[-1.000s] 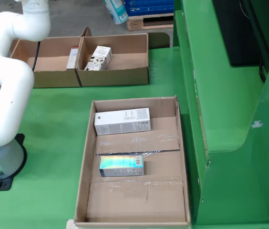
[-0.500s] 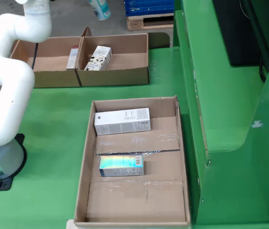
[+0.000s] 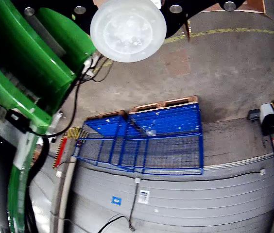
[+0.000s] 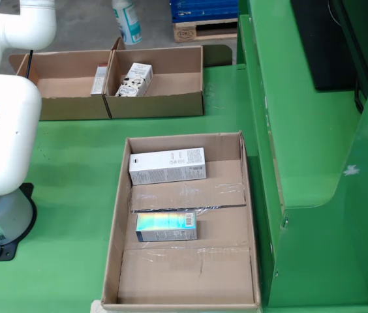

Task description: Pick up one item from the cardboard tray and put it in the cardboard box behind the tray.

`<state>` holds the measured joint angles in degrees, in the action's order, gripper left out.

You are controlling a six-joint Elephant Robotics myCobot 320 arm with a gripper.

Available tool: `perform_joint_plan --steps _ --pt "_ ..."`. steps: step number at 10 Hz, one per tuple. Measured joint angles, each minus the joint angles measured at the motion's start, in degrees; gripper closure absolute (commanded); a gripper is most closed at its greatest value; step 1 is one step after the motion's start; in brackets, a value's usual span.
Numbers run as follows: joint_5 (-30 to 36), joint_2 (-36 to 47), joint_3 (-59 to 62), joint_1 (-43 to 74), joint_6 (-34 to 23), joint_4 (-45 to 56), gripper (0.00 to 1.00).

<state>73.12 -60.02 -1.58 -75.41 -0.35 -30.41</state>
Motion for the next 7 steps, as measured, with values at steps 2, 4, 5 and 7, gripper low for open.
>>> perform_joint_plan --steps 2,4,5,7 --pt "-1.05 -2.55 0.09 2.91 -1.93 -2.72 1.00" --pt "3.96 -3.43 0.00 6.51 -5.89 -8.43 1.00" --pt "7.47 -3.61 0.00 6.33 -6.32 -10.01 1.00" --pt "11.95 -7.91 0.09 10.55 -7.12 -14.59 1.00"
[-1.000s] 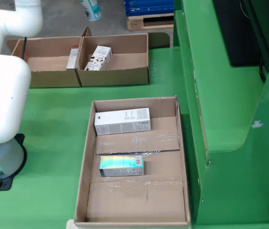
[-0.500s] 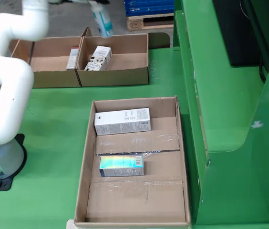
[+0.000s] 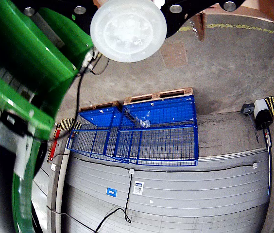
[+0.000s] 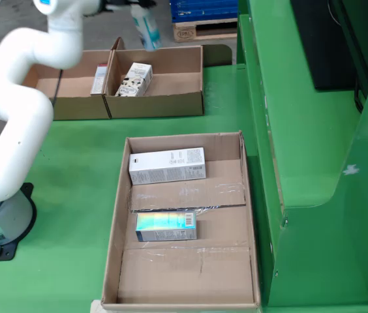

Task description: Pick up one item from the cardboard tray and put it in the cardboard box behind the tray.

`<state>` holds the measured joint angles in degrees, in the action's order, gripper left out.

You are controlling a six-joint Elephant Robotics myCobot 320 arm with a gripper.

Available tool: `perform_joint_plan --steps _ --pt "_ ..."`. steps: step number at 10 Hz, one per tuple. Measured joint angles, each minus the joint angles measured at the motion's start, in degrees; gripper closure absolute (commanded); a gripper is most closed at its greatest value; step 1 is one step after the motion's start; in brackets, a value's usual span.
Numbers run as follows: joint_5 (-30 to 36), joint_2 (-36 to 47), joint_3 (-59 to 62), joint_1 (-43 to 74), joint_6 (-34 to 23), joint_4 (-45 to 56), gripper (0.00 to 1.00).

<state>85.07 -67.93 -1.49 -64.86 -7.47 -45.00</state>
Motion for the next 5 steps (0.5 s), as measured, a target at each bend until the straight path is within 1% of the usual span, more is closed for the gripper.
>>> perform_joint_plan --steps 2,5 --pt "5.63 -5.19 -0.09 5.01 0.62 -5.62 1.00" --pt "13.36 -9.50 -0.26 5.89 2.82 -13.27 1.00"
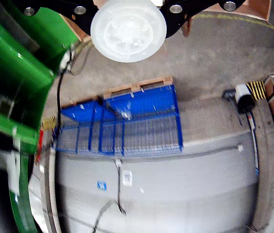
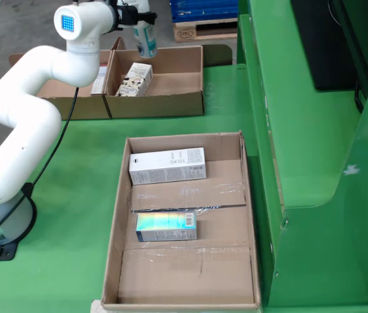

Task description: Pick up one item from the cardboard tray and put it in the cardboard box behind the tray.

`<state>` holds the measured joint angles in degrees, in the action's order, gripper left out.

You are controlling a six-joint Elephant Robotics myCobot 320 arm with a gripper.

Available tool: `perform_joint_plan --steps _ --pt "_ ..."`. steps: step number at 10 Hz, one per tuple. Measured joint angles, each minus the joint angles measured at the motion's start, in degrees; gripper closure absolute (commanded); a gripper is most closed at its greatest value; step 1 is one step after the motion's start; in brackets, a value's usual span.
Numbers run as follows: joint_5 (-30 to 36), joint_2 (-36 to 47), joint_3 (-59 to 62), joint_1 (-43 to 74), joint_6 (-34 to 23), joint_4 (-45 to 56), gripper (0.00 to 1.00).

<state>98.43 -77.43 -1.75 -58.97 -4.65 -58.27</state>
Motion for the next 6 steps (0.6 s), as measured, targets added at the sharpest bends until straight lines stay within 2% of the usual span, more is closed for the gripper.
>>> perform_joint_plan --steps 2,4,6 --pt "5.63 -0.79 0.09 0.09 0.52 -5.45 1.00" --pt "9.58 -1.05 0.09 0.00 0.61 -5.80 1.00" --pt "9.41 -3.16 0.00 -0.09 2.28 -7.29 1.00"
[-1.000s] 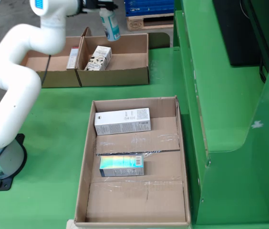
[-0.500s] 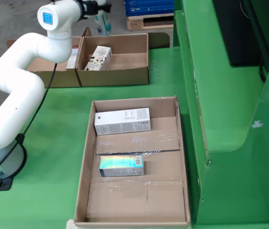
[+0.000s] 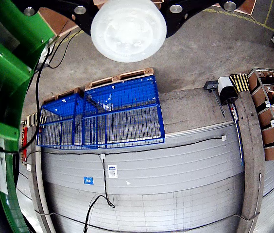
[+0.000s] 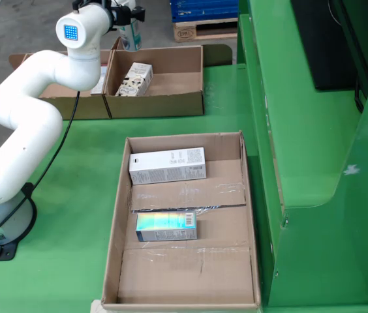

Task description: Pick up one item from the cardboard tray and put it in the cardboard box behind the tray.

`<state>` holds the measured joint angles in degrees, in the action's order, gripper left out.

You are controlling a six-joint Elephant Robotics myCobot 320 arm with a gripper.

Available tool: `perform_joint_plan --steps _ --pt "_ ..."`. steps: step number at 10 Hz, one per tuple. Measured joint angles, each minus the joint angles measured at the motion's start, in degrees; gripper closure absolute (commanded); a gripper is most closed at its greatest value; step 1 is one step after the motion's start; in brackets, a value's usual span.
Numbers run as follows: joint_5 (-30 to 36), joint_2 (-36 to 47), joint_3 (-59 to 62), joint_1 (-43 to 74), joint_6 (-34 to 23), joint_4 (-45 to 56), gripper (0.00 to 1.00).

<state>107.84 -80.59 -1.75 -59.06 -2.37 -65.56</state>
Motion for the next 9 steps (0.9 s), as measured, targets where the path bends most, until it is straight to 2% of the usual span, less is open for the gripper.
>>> perform_joint_plan --steps 5,8,9 --pt "0.70 -1.32 0.00 0.18 1.67 -4.13 1.00" --pt "1.32 -6.24 0.35 1.58 7.81 -12.22 1.00" --pt "1.05 -7.21 0.00 1.76 8.17 -14.06 1.00"
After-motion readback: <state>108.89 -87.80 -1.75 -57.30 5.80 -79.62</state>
